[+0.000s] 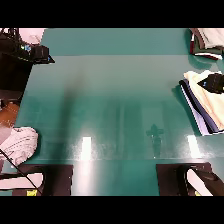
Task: Fold the shirts.
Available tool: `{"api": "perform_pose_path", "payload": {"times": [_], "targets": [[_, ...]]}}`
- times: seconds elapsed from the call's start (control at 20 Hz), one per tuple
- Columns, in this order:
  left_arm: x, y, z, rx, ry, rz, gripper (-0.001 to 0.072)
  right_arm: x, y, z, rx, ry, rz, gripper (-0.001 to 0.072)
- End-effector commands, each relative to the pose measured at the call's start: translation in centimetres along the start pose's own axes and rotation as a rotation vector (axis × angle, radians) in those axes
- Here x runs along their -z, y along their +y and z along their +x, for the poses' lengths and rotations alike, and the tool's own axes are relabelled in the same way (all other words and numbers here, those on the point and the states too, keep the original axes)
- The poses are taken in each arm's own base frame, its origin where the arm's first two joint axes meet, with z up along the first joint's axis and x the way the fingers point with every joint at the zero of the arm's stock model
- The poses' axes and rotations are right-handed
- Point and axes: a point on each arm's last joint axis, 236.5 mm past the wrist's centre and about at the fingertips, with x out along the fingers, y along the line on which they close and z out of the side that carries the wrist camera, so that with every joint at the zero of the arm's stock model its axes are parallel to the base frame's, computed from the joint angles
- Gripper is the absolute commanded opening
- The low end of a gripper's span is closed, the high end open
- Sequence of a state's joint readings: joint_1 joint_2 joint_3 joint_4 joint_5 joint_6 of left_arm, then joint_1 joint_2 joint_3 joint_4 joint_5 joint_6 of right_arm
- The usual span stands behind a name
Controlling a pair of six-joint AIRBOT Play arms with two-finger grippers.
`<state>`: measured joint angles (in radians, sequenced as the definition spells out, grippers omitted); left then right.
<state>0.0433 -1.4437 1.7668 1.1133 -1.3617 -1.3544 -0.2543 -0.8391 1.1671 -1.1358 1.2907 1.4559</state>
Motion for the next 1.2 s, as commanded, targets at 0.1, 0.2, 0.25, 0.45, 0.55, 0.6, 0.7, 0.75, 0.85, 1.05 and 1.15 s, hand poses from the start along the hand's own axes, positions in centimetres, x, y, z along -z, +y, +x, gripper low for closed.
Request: {"api": "perform_pose_path", "payload": {"times": [0.1, 0.2, 0.25, 0.45, 0.55, 0.6, 0.7, 0.75, 0.85, 1.05, 1.15], "targets": [[0.0, 0.0, 0.0, -0.001, -0.001, 0.000, 0.0022, 0.0, 0.1, 0.0, -0.002, -0.001, -0.001, 0.0022], [0.0, 0.0, 0.0, -0.001, -0.001, 0.000, 0.0022, 0.0, 0.1, -0.1, -0.001, -0.001, -0.001, 0.0022], [0.0, 0.0, 0.0, -0.001, -0.001, 0.000, 0.0022, 0.0, 0.1, 0.0, -0.002, 0.000, -0.001, 0.0022], [0.0, 0.0, 0.0, -0.001, -0.001, 0.000, 0.0022, 0.2, 0.1, 0.0, -0.002, 0.007, -0.002, 0.0022], [-0.1, 0.0, 0.0, 0.000, -0.002, -0.001, 0.0022, 0.3, 0.1, -0.1, -0.002, 0.014, -0.001, 0.0022], [-0.3, -0.2, 0.0, 0.008, -0.011, -0.005, 0.0022, 0.5, 0.1, -0.1, -0.003, 0.020, -0.001, 0.0022], [-1.4, 0.1, 0.0, -0.006, -0.058, -0.002, 0.0022, 0.6, 0.1, -0.1, -0.003, 0.024, -0.001, 0.0022], [-1.4, 0.2, -0.4, -0.012, -0.061, -0.018, 0.0021, 0.6, 0.1, -0.1, -0.004, 0.025, -0.001, 0.0022], [0.5, 2.0, -2.5, -0.122, 0.008, -0.047, 0.0019, 0.6, 0.1, -0.1, -0.004, 0.024, -0.001, 0.0022], [7.3, 5.7, -8.4, -0.395, 0.139, -0.042, 0.0021, 0.7, 0.2, -0.1, -0.005, 0.027, -0.001, 0.0022], [13.0, 6.5, -9.3, -0.451, 0.264, -0.064, 0.0022, 0.6, 0.2, -0.1, -0.006, 0.026, -0.001, 0.0022]]}}
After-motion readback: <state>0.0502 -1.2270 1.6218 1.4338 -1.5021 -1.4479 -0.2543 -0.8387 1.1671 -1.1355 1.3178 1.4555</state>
